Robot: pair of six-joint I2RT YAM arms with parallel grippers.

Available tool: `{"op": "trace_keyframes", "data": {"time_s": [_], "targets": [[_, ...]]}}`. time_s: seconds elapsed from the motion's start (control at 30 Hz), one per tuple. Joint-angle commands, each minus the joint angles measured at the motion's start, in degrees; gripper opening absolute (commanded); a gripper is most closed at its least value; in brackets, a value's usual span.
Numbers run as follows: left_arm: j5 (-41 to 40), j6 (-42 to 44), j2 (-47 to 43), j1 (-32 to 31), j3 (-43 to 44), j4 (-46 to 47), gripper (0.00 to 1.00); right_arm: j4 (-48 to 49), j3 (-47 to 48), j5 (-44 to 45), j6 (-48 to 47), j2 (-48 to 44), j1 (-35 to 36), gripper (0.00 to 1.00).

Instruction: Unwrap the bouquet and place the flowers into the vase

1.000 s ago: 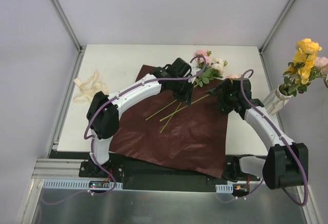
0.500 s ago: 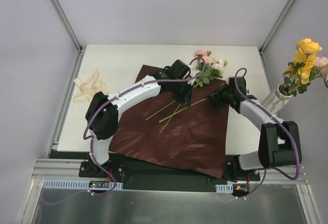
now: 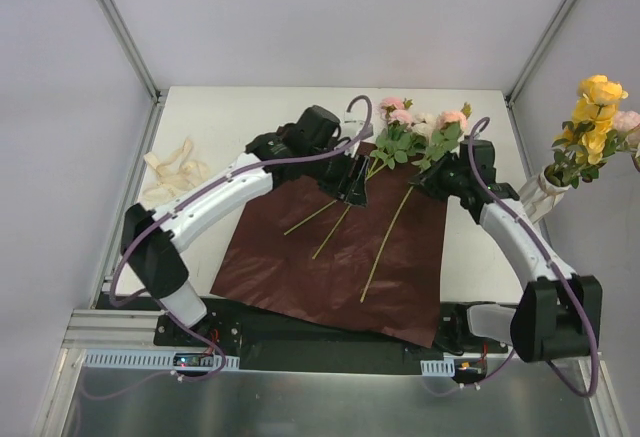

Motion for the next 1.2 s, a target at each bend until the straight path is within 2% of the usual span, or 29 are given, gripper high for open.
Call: {"op": "trace_keyframes", "data": {"time_s": [0.0,0.23,0.43,0.53,0.6,0.73,0.83,0.87,1.03,1.17], "targets": [[4.2,1.4,-9.6,2.4,-1.4,0.8,0.55,-5.1,5.3,2.6,-15.0,-9.6,0.0,0.00],[12.1,3.1,-14.4,6.2,-1.6,0.5,0.66,-6.2,6.1,-2.2,-32.0,-27.2,0.3,0.00],[12.8,5.6,-14.2,6.6,-4.0,0.1,0.67,-5.5,8.0,-4.2,-45.1,-40.2,0.4,0.00],[13.5,6.1,-14.2,6.6,-6.2,0.1,0.67,-9.4,13.9,4.6,-51.2,-43.0,0.4,0.00],[12.9,5.9,-14.3,6.6,-7.8,0.4,0.67,-11.6,19.0,13.8,-54.1,-43.3,0.4,0.01],[13.4,5.8,-15.6,6.7,-8.9,0.8,0.67,-13.8,26.9,31.0,-60.5,-40.3,0.3,0.00],[11.6,6.2,-16.3,6.7,-9.3,0.8,0.68,-10.2,29.8,42.9,-65.2,-38.3,0.3,0.00],[10.9,6.4,-17.0,6.7,-9.6,0.9,0.68,-6.2,29.9,46.9,-67.0,-38.0,0.3,0.01],[9.0,7.0,-18.3,6.7,-10.0,0.8,0.69,4.4,32.2,48.9,-71.3,-34.4,0.4,0.01],[8.8,7.3,-19.5,6.7,-10.1,0.8,0.69,15.2,32.9,51.1,-78.9,-30.9,-0.1,0.00]]}}
